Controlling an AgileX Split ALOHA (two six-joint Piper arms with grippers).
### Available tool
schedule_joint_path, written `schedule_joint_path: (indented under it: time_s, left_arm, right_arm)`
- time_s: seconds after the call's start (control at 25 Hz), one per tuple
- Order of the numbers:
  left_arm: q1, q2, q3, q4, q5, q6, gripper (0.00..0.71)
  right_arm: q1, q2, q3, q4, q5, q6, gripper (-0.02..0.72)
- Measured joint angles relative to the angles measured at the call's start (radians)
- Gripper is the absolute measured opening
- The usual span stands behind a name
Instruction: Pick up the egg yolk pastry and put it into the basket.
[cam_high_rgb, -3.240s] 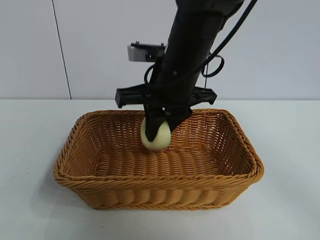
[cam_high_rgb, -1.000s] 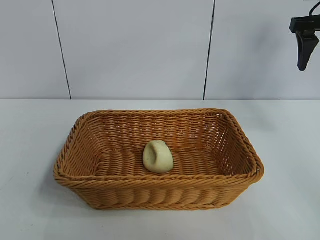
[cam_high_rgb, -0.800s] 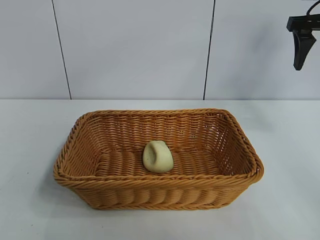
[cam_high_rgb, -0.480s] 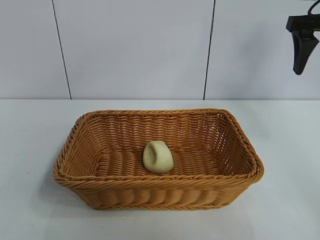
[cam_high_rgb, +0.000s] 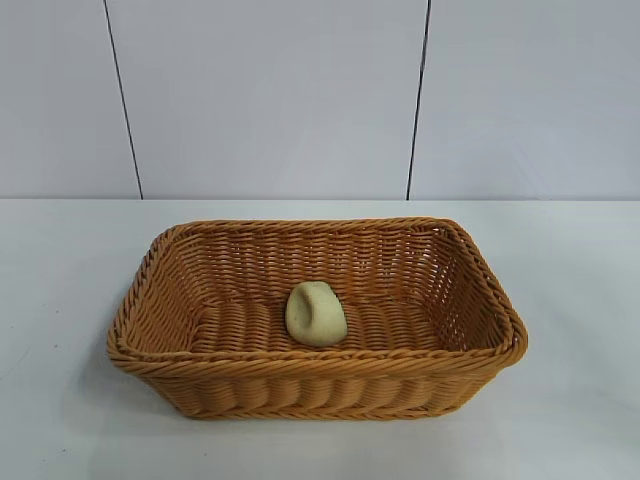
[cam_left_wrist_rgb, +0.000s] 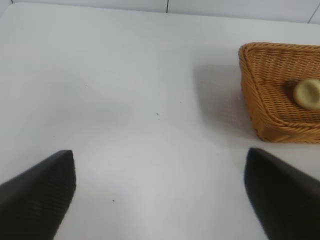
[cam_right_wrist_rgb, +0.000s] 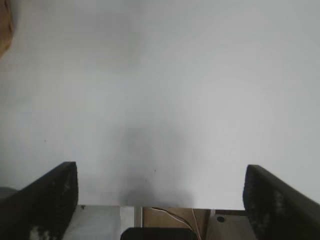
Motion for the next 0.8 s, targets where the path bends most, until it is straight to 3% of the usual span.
schedule_joint_path:
  time_s: [0.28, 0.8]
  left_arm:
    - [0.0, 0.0, 0.0, 0.0, 0.0, 0.0, 0.661]
    - [0.0, 0.0, 0.0, 0.0, 0.0, 0.0, 0.661]
  right_arm:
    - [0.0, -0.411, 0.257, 0.0, -0.136, -0.009, 0.646]
    - [0.0, -1.006, 0.338, 0.014, -0.19, -0.009, 0.646]
